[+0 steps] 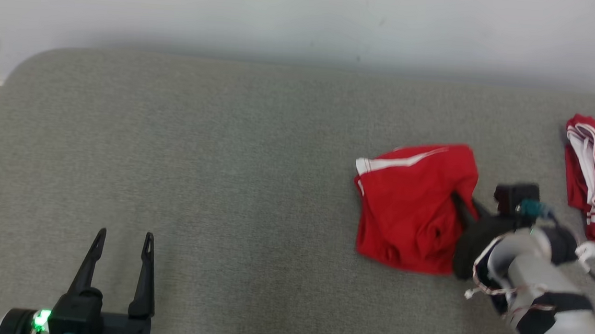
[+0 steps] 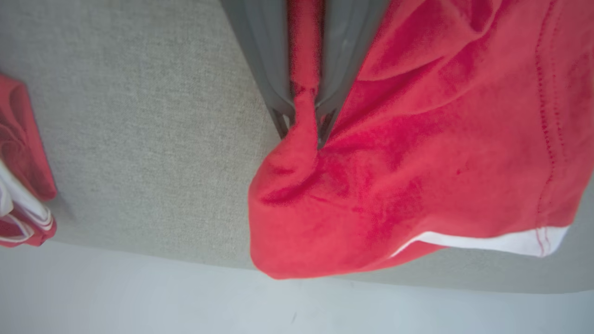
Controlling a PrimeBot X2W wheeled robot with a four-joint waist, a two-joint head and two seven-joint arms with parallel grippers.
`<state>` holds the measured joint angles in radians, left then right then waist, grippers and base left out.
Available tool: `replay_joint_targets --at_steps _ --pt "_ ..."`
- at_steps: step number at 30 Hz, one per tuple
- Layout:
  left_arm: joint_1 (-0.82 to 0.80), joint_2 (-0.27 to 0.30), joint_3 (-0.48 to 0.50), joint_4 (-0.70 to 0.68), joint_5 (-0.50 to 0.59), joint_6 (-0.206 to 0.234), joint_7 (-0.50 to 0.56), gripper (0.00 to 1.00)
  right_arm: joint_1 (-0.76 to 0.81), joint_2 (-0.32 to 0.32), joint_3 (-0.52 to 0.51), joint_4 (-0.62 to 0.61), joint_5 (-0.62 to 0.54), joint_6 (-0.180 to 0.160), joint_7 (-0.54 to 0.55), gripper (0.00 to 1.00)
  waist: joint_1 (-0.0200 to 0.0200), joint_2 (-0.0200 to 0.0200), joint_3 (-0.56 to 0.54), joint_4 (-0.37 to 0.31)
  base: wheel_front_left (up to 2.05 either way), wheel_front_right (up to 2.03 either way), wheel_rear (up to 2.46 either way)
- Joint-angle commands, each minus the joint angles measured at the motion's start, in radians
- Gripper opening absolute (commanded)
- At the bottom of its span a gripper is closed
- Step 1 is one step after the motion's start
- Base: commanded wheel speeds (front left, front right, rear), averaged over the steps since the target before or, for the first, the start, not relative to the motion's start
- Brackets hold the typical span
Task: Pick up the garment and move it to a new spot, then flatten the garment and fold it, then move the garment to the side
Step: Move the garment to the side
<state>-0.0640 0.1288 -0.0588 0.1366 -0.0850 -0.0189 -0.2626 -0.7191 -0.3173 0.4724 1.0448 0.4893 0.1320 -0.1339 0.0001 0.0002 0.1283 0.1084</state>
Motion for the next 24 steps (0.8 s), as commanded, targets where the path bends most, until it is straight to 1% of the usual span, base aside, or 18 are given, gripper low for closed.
replay_joint_targets --at_steps 1,2,3,12,17,20,24 --pt "-0.024 -0.004 -0.001 -0.011 0.009 -0.005 -0.003 1.0 -0.039 -0.034 0.033 -0.028 0.017 -0.003 0.02 0.0 -0.0001 -0.0002 0.051 -0.042 0.0 0.0 0.0" --pt "-0.034 -0.004 0.0 -0.015 0.007 -0.006 -0.003 1.0 -0.058 -0.057 0.055 -0.043 0.025 -0.003 0.035 0.0 -0.0001 -0.0002 0.066 -0.05 0.0 0.0 0.0" --pt "-0.034 -0.004 0.0 -0.015 0.007 -0.006 -0.003 1.0 -0.058 -0.057 0.055 -0.043 0.025 -0.003 0.035 0.0 -0.0001 -0.0002 0.066 -0.05 0.0 0.0 0.0" --pt "-0.107 0.012 0.008 -0.046 0.018 -0.017 -0.003 1.0 -0.203 -0.258 0.188 -0.178 0.128 -0.003 0.131 0.0 -0.0001 -0.0002 0.194 -0.117 0.0 0.0 0.0" --pt "-0.126 0.034 0.023 -0.069 0.022 -0.02 -0.003 1.0 -0.272 -0.364 0.228 -0.239 0.181 -0.003 0.176 0.0 -0.0001 -0.0002 0.248 -0.149 0.0 0.0 0.0" --pt "-0.128 0.047 0.032 -0.088 0.022 -0.019 -0.003 1.0 -0.302 -0.411 0.251 -0.277 0.212 -0.003 0.21 0.0 -0.0001 -0.0002 0.269 -0.167 0.0 0.0 0.0" --pt "-0.123 0.06 0.038 -0.132 0.033 -0.009 -0.003 1.0 -0.351 -0.489 0.269 -0.314 0.248 -0.003 0.259 0.0 -0.0001 -0.0002 0.303 -0.189 0.0 0.0 0.0"
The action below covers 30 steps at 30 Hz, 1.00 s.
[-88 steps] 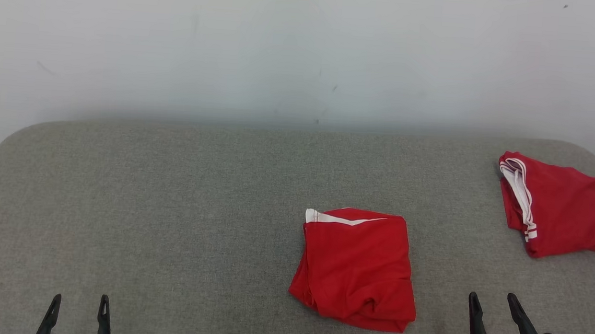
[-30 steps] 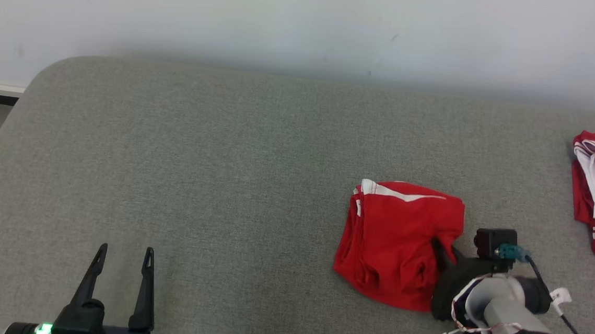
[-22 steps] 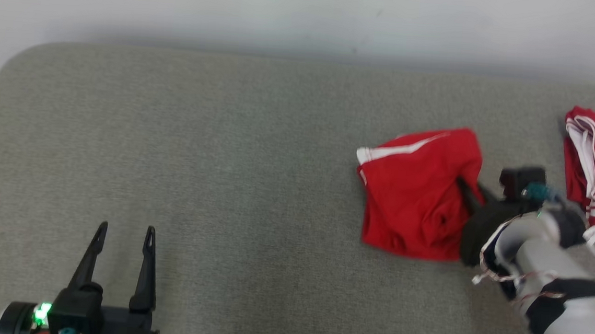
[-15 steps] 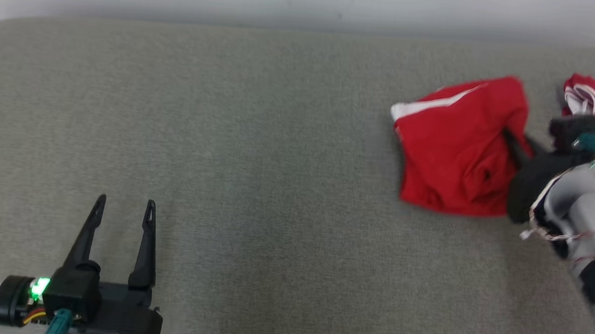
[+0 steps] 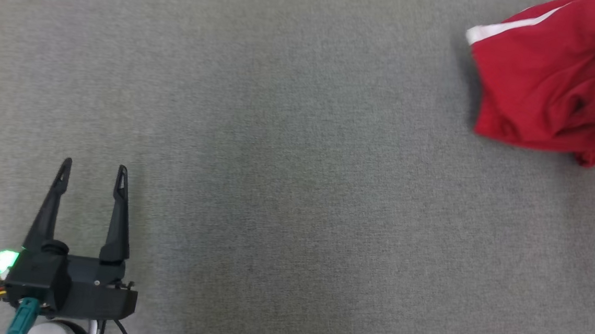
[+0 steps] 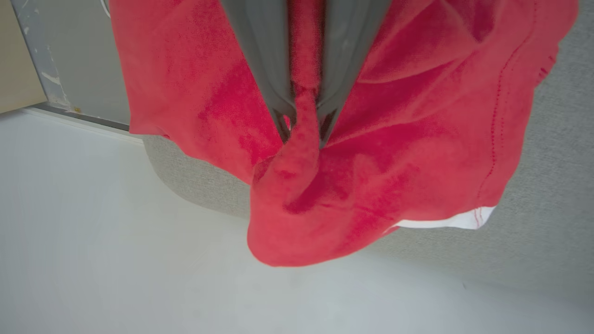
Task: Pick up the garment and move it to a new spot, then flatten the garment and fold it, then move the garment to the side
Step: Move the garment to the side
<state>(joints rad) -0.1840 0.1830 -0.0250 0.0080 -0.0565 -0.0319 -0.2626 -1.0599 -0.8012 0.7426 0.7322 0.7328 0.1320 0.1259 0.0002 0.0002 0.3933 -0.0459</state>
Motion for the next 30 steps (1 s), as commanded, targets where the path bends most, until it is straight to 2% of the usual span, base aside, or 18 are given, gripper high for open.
replay_joint_targets --at_steps 1,6,9,19,30 --pt "-0.003 0.009 0.004 -0.017 0.006 0.006 -0.003 1.0 -0.027 -0.022 0.001 -0.006 0.009 -0.003 0.007 0.0 -0.0002 -0.0002 0.048 -0.04 0.0 0.0 0.0" --pt "-0.01 0.031 0.012 -0.09 0.015 0.011 0.005 1.0 -0.096 -0.08 0.021 -0.007 0.014 -0.003 0.047 0.0 -0.0002 -0.0002 0.11 -0.059 0.0 0.0 0.0" --pt "-0.019 0.044 0.015 -0.135 0.023 0.014 0.019 1.0 -0.143 -0.131 0.039 -0.001 -0.017 -0.003 0.054 0.0 -0.0002 -0.0002 0.146 -0.067 0.0 0.0 0.0" --pt "-0.032 0.069 0.013 -0.24 0.037 0.023 0.042 1.0 -0.258 -0.215 0.119 0.053 -0.134 -0.003 0.047 0.0 -0.0002 -0.0002 0.213 -0.087 0.0 0.0 0.0" --pt "-0.021 0.093 0.024 -0.3 0.042 0.033 0.06 1.0 -0.325 -0.222 0.155 0.113 -0.177 -0.003 0.014 0.0 -0.0002 -0.0002 0.247 -0.103 0.0 0.0 0.0"
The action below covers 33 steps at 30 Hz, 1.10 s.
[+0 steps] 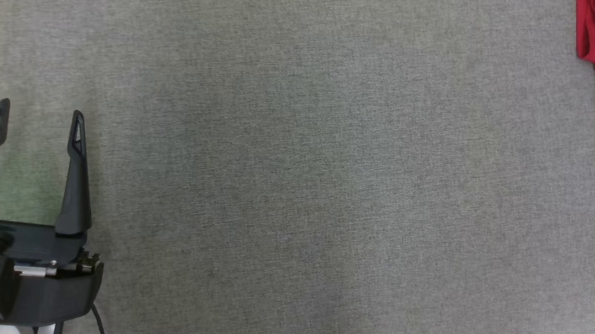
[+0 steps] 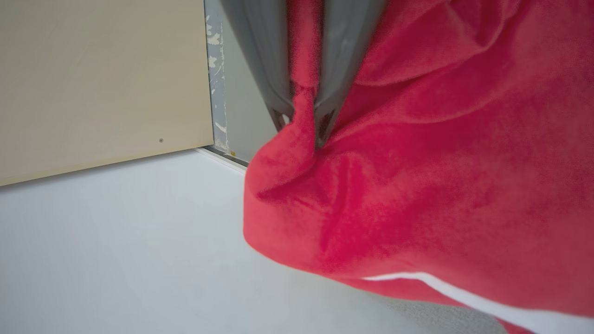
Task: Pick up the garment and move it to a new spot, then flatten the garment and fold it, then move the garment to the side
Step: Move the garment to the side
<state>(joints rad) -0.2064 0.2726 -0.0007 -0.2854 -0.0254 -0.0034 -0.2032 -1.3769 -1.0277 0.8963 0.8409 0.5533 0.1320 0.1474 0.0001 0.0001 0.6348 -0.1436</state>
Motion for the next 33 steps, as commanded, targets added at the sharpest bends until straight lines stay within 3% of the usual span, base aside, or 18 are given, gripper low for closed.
replay_joint_targets --at_steps 1,2,3,4,5,6,13,19,25,33 --pt "0.002 0.006 0.002 -0.012 0.012 0.004 0.003 1.0 -0.012 0.009 0.005 0.009 0.0 -0.003 -0.006 0.0 -0.0001 -0.0001 0.009 -0.009 0.0 0.0 0.0" --pt "0.002 0.008 0.002 -0.015 0.013 0.005 0.007 1.0 -0.016 0.014 0.007 0.014 -0.004 -0.003 -0.005 0.0 -0.0001 -0.0001 0.011 -0.011 0.0 0.0 0.0" --pt "0.004 0.011 0.005 -0.019 0.014 0.008 0.01 1.0 -0.02 0.02 0.008 0.018 -0.005 -0.003 -0.006 0.12 -0.0001 -0.0001 0.015 -0.016 0.0 0.0 0.0" --pt "0.004 0.012 0.006 -0.024 0.014 0.01 0.011 1.0 -0.023 0.024 0.013 0.022 -0.009 -0.003 -0.004 0.49 -0.0001 -0.0001 0.018 -0.019 0.0 0.0 0.0" --pt "0.005 0.014 0.007 -0.027 0.013 0.01 0.014 1.0 -0.027 0.028 0.019 0.019 -0.017 -0.003 -0.01 0.96 -0.0001 -0.0001 0.021 -0.023 0.0 0.0 0.0" --pt "0.005 0.016 0.007 -0.029 0.013 0.01 0.016 1.0 -0.034 0.028 0.022 0.019 -0.026 -0.003 -0.022 1.0 -0.0001 -0.0001 0.024 -0.026 0.0 0.0 0.0" --pt "0.002 0.016 0.004 -0.019 0.005 0.019 0.013 1.0 -0.068 0.052 0.0 0.049 -0.074 -0.003 -0.08 1.0 -0.0001 -0.0001 0.013 -0.041 0.0 0.0 0.0" --pt "0.03 -0.006 0.006 0.038 -0.02 0.032 -0.011 1.0 -0.055 0.086 -0.089 0.059 -0.076 -0.003 -0.169 1.0 -0.0001 -0.0001 -0.067 -0.037 0.0 0.0 0.0" --pt "0.096 -0.037 0.015 0.133 -0.06 0.046 -0.039 1.0 0.077 0.179 -0.191 0.001 -0.043 -0.003 -0.318 1.0 -0.0001 -0.0001 -0.229 -0.015 0.0 0.0 0.0" --pt "0.175 -0.069 0.014 0.239 -0.096 0.046 -0.056 1.0 0.302 0.273 -0.282 -0.086 -0.033 -0.003 -0.397 1.0 -0.0001 -0.0001 -0.418 0.044 0.0 0.0 0.0"
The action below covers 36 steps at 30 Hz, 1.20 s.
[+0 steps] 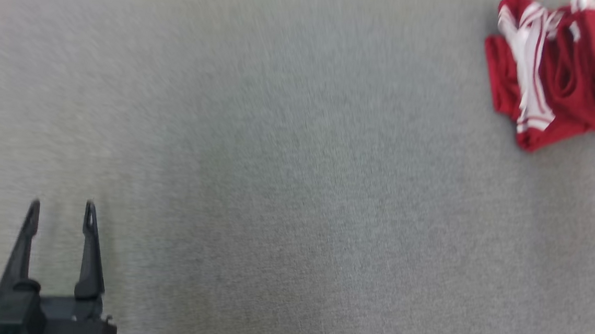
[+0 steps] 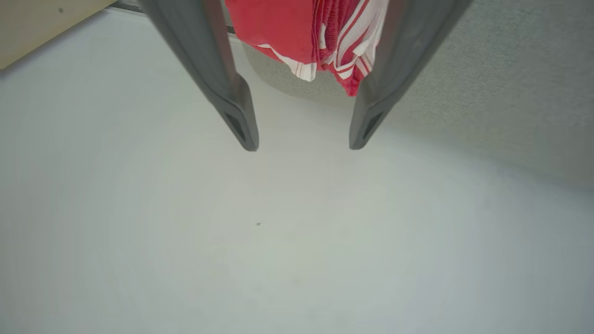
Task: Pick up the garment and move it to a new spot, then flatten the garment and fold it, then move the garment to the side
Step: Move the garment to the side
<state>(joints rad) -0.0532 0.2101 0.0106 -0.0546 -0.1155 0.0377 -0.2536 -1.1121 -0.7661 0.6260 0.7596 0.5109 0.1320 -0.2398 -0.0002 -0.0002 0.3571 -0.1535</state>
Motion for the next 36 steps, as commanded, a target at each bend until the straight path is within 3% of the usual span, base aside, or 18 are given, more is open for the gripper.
replay_joint_targets --at_steps 1,6,15,25,36 --pt "0.034 -0.005 0.007 0.017 -0.007 0.007 -0.007 1.0 0.067 0.025 -0.026 -0.016 0.014 -0.003 -0.011 1.0 0.0002 0.0002 -0.158 0.058 0.0 0.0 0.0" --pt "0.068 -0.011 0.008 0.039 -0.016 0.009 -0.01 1.0 0.187 0.086 -0.102 -0.047 0.003 -0.003 -0.021 1.0 0.0002 0.0002 -0.226 0.081 0.0 0.0 0.0" --pt "0.111 -0.018 -0.007 0.069 -0.015 0.01 -0.011 1.0 0.456 0.209 -0.359 -0.142 -0.105 -0.003 -0.025 1.0 0.0002 0.0002 -0.306 0.135 0.0 0.0 0.0" --pt "0.145 -0.026 -0.002 0.1 -0.028 0.024 -0.01 1.0 0.805 0.395 -0.616 -0.35 -0.246 -0.003 -0.017 1.0 0.0002 0.0002 -0.371 0.172 0.0 0.0 0.0" --pt "0.165 -0.015 0.024 0.123 -0.038 0.041 -0.011 1.0 1.088 0.549 -0.714 -0.555 -0.32 -0.003 0.018 1.0 0.0002 0.0002 -0.406 0.204 0.0 0.0 0.0"
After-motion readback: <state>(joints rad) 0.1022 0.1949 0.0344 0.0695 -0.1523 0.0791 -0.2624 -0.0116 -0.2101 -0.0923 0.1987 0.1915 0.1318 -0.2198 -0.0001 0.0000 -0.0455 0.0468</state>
